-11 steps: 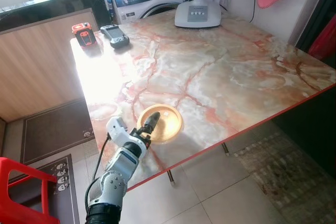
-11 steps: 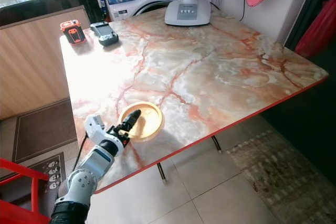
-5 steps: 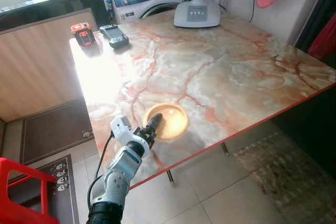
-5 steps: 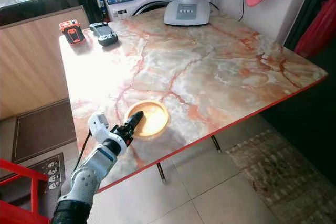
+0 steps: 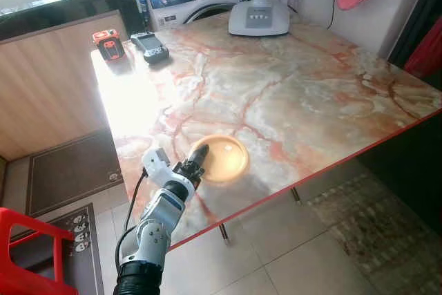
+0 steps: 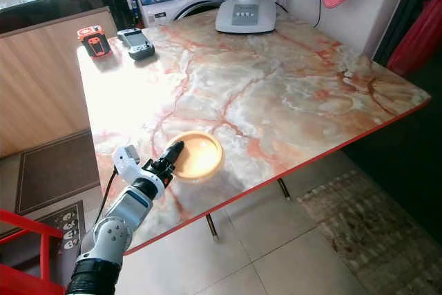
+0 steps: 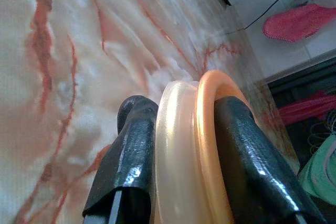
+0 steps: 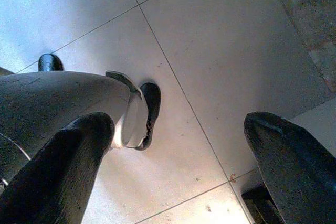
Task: Restocking fridge
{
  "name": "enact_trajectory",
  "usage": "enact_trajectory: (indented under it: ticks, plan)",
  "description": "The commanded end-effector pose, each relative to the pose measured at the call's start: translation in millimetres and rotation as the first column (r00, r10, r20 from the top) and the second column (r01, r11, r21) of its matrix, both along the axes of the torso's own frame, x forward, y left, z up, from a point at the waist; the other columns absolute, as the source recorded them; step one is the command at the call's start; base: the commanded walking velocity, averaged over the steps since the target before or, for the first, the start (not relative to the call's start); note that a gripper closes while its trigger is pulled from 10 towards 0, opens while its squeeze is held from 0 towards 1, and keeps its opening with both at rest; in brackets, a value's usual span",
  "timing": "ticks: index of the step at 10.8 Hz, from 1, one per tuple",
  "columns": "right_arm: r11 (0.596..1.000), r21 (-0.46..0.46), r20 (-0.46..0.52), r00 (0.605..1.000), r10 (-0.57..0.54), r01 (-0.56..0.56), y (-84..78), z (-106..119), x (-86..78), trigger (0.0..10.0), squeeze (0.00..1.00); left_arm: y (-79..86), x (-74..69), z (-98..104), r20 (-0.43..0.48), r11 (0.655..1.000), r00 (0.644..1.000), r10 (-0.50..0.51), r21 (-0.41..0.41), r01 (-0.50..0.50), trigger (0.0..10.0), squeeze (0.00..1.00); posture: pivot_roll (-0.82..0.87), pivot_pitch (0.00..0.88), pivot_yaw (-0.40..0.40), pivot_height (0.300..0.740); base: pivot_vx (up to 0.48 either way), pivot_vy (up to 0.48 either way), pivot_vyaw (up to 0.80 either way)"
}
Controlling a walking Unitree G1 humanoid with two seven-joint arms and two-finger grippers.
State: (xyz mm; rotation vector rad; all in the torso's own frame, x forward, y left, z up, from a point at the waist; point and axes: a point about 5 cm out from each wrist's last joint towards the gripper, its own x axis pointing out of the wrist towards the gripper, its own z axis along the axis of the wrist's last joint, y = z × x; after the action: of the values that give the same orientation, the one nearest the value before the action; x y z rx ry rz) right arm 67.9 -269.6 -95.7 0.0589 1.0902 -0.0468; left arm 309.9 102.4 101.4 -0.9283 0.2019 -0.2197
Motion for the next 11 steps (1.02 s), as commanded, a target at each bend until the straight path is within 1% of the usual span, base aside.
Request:
enact_trajectory:
  ticks: [1, 2, 3, 4, 5, 6, 7, 8, 9, 11]
  plan:
    - [1.0, 0.008, -0.012, 1.0, -0.008, 0.008, 1.0, -1.3, -5.6, 10.0, 0.0, -1.9, 2.6, 10.9, 0.048, 1.0, 0.999, 0.013, -0.015, -0.013, 0.0, 0.0, 0.05, 0.073, 0.05, 0.74, 0.0, 0.0, 0.0]
    - [1.0, 0.007, -0.013, 1.0, -0.008, 0.009, 0.5, -1.1, -6.0, 10.0, 0.0, -2.0, 1.7, 12.4, 0.062, 0.999, 0.998, 0.015, -0.03, -0.014, 0.0, 0.0, 0.05, 0.071, 0.048, 0.74, 0.0, 0.0, 0.0]
    - [1.0, 0.001, -0.015, 1.0, -0.009, 0.009, -0.7, -0.9, -6.5, 10.0, 0.0, -3.3, -0.8, 21.9, 0.126, 0.997, 0.992, -0.002, -0.078, 0.012, 0.0, 0.0, 0.05, 0.071, 0.045, 0.74, 0.0, 0.0, 0.0]
    - [1.0, -0.006, -0.015, 1.0, -0.01, 0.01, -1.5, -0.7, -6.7, 10.0, 0.0, -5.1, -2.2, 28.7, 0.17, 0.993, 0.985, -0.018, -0.11, 0.037, 0.0, 0.0, 0.05, 0.072, 0.043, 0.74, 0.0, 0.0, 0.0]
    - [1.0, -0.015, -0.012, 1.0, -0.012, 0.012, -2.5, -0.4, -6.5, 10.0, 0.0, -9.6, -5.4, 43.0, 0.257, 0.982, 0.965, -0.057, -0.159, 0.1, 0.0, 0.0, 0.05, 0.07, 0.043, 0.74, 0.0, 0.0, 0.0]
    - [1.0, -0.017, -0.011, 1.0, -0.013, 0.013, -3.1, -0.1, -6.3, 10.0, 0.0, -18.1, -9.0, 51.3, 0.312, 0.969, 0.94, -0.135, -0.156, 0.191, 0.0, 0.0, 0.05, 0.068, 0.04, 0.74, 0.0, 0.0, 0.0]
    - [1.0, -0.024, -0.009, 1.0, -0.013, 0.012, -3.8, 0.2, -5.9, 10.0, 0.0, -24.8, -14.7, 53.6, 0.35, 0.948, 0.911, -0.219, -0.145, 0.283, 1.9, 0.0, 0.05, 0.066, 0.039, 0.74, 0.0, 0.0, 0.0]
    - [1.0, -0.026, -0.006, 1.0, -0.015, 0.015, -4.0, 0.3, -5.6, 10.0, 0.0, -30.2, -21.2, 53.0, 0.372, 0.93, 0.879, -0.298, -0.092, 0.355, 10.0, 0.0, 0.05, 0.066, 0.039, 0.74, 0.0, 0.0, 0.0]
    - [0.999, -0.031, -0.005, 1.0, -0.017, 0.016, -4.1, 0.3, -5.6, 10.0, 0.0, -30.1, -22.5, 51.1, 0.363, 0.934, 0.884, -0.295, -0.085, 0.347, 10.0, 0.0, 0.05, 0.057, 0.043, 0.74, 0.0, 0.0, 0.0]
    - [0.999, -0.031, -0.008, 1.0, -0.024, 0.024, -4.2, 0.0, -7.1, 10.0, 0.0, -22.2, -18.3, 47.9, 0.332, 0.962, 0.916, -0.227, -0.07, 0.264, 10.0, 0.0, 0.04, 0.041, 0.047, 0.74, 0.0, 0.0, 0.0]
